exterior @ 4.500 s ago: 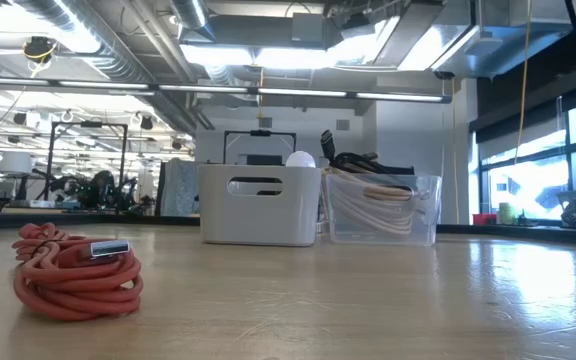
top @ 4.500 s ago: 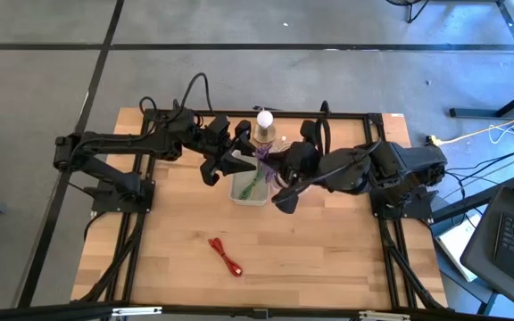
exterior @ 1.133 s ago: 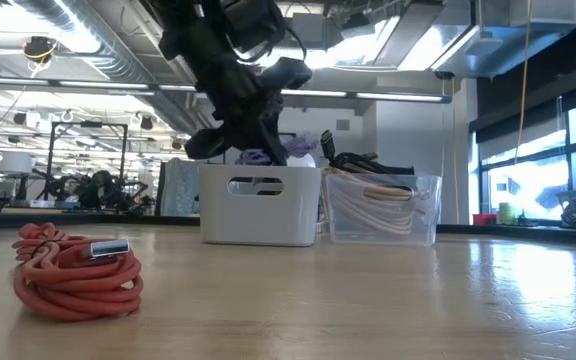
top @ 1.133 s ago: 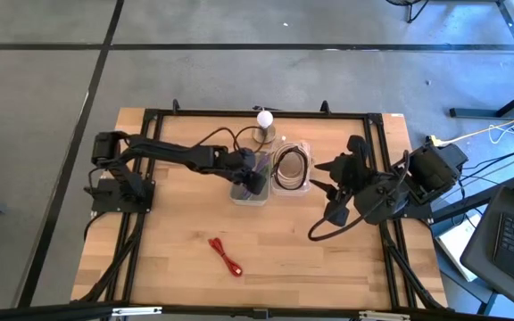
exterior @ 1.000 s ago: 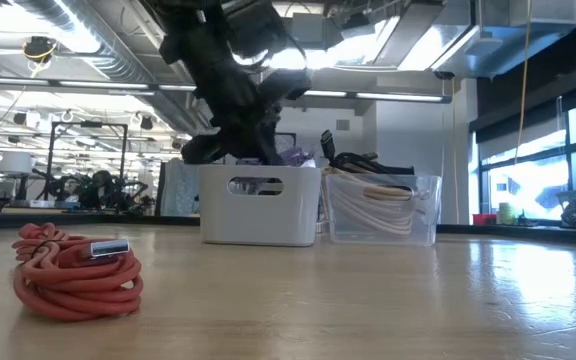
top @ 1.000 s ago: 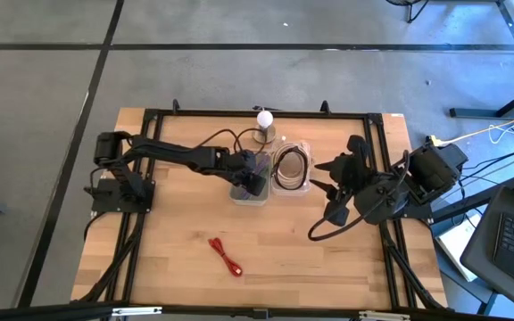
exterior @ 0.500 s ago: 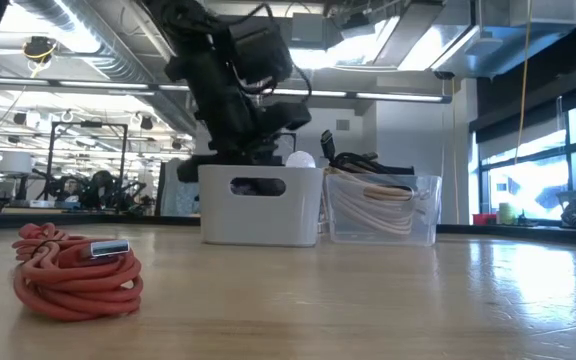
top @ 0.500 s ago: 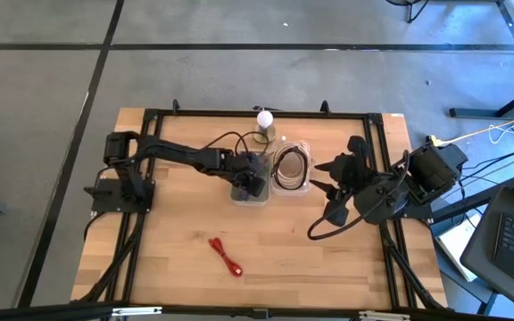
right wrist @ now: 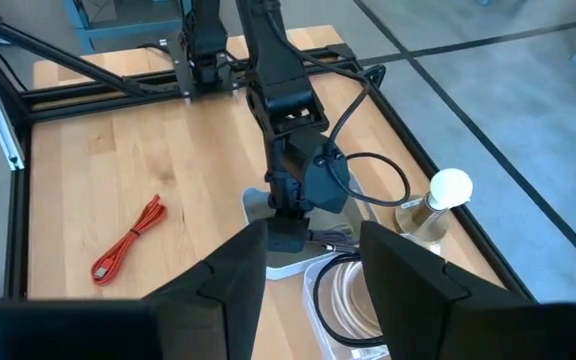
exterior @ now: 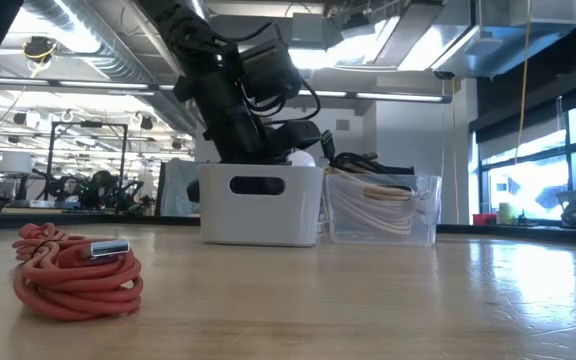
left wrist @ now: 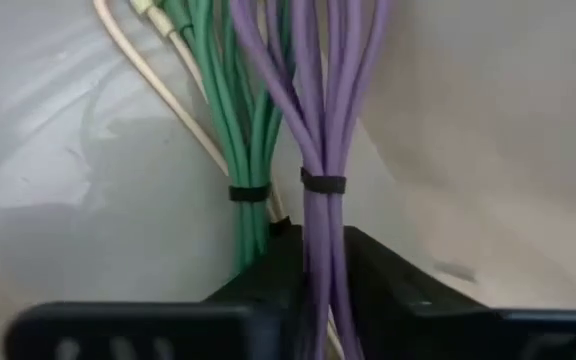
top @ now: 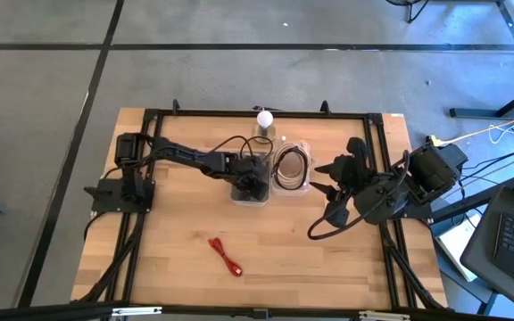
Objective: Pick and place USB-C Cables
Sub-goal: Put the violet charger cable into the gray bin, then put the red charger cable into the gray bin
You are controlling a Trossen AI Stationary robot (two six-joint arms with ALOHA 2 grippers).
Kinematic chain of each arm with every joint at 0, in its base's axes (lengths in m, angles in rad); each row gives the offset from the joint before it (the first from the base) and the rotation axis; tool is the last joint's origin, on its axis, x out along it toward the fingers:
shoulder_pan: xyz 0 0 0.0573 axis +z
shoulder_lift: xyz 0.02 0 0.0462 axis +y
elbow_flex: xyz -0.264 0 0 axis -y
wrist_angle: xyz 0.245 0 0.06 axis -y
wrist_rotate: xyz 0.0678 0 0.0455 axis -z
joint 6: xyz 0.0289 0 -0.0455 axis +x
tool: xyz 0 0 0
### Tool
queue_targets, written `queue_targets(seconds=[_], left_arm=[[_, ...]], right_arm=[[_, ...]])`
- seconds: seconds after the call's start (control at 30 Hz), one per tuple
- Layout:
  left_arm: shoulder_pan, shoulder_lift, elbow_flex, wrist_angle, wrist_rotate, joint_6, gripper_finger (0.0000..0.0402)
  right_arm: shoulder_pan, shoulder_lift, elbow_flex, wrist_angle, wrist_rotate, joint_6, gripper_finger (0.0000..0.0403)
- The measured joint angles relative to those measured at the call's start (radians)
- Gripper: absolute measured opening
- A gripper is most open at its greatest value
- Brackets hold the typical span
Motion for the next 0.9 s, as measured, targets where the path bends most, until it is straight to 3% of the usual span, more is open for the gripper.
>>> queue_targets(seconds=[0.23, 0.4, 0.73, 0.9], left_arm=[[0.005, -0.004, 0.0, 0.0, 0.013, 0.002, 0.016], [0.023, -0.046, -0.003, -0.01, 0.042, 0.034, 0.0202], [0.065, -0.222, -0.003, -0.009, 0.097, 0.091, 0.0215], [0.044, -0.351, -0.003, 0.002, 0.28, 0.193, 0.0216]], right_arm=[[0.0, 0.0, 0.0, 0.0, 0.0, 0.0, 0.0164], [0.0, 0.0, 0.0, 0.0, -0.008, 0.0, 0.0164], [0.0, 0.0, 0.0, 0.0, -0.008, 0.0, 0.0164], [0.0, 0.0, 0.0, 0.0, -0.008, -0.004, 0.0164]])
